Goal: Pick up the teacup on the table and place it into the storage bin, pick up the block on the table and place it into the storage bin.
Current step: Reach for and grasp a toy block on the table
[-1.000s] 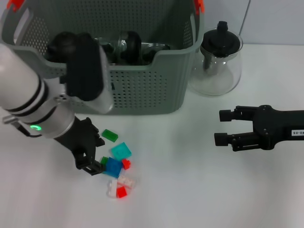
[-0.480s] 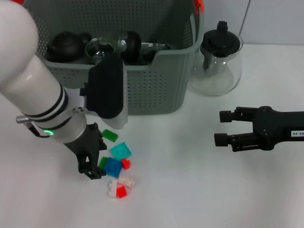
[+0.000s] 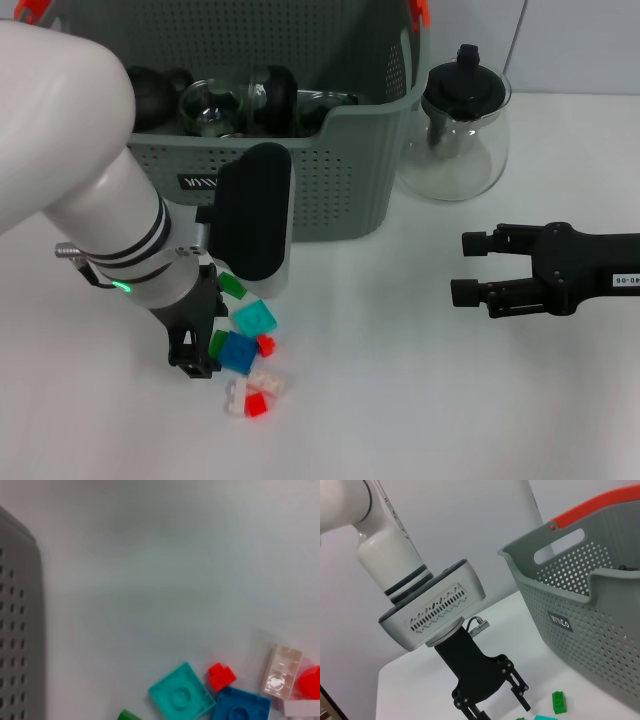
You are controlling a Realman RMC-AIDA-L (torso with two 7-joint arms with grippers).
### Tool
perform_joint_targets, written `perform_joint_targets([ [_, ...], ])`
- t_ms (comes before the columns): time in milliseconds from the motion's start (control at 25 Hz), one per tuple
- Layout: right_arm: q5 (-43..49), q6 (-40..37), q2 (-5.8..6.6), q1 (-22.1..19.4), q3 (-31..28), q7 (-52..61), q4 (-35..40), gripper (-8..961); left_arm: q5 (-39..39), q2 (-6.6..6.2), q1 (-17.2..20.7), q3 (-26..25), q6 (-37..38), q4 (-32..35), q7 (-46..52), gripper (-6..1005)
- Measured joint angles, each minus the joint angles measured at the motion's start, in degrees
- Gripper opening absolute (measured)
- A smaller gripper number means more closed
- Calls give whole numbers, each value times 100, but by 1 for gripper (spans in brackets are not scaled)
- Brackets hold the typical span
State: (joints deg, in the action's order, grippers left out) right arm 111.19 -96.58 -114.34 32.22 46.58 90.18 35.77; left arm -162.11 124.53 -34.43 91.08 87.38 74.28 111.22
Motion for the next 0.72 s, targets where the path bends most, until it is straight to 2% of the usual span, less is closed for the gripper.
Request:
perform_joint_targets([
  [720,0,-3,4,-23,-62,-18,0,944,-14,10,-102,394,-23,-93,98,628],
])
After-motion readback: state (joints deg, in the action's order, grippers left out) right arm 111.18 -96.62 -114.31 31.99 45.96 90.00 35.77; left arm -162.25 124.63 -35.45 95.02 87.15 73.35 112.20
